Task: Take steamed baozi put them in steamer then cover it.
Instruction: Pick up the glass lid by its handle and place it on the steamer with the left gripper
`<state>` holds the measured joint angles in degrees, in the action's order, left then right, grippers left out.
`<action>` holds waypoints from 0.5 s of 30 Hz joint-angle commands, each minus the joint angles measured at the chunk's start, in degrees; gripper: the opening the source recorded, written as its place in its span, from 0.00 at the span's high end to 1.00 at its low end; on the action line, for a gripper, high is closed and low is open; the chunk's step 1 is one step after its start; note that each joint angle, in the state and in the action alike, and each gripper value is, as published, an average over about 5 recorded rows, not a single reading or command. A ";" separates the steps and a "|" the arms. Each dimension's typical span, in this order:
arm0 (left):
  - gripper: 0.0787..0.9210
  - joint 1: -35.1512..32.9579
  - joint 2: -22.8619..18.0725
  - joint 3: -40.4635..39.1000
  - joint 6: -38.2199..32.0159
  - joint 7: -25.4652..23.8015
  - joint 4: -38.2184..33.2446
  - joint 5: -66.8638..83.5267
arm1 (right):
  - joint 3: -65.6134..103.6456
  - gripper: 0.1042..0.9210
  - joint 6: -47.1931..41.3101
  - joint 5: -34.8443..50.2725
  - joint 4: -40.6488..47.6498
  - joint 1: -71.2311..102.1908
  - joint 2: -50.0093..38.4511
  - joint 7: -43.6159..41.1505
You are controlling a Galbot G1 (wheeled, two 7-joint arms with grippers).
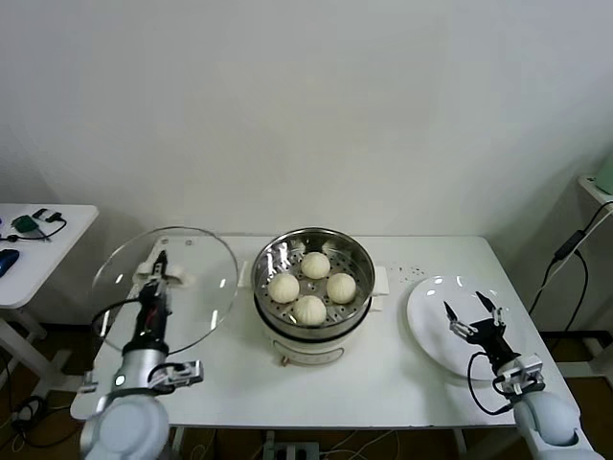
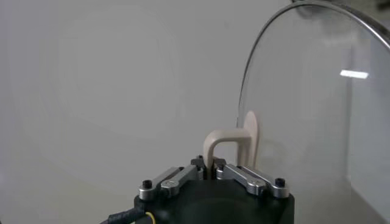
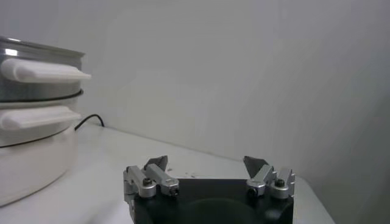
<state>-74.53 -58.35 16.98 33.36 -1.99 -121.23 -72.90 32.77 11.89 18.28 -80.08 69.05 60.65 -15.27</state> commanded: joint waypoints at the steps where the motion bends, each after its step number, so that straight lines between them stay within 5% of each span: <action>1: 0.92 26.52 -5.60 -27.33 11.64 -20.61 2.59 -10.02 | -0.69 0.12 0.10 -1.04 1.93 -2.31 0.34 -0.03; 6: 0.92 27.54 -14.96 -29.49 11.64 -24.01 8.05 -15.58 | 0.08 0.12 0.40 -1.24 2.49 -2.08 0.50 -0.15; 15: 0.92 26.49 -29.93 -28.95 11.64 -20.21 17.44 -19.52 | 1.68 0.12 0.85 -1.81 2.44 -1.07 0.58 -0.32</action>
<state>-54.41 -71.45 -5.03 42.09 -18.63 -113.68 -85.20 33.68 12.55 16.93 -78.14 68.11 61.11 -15.52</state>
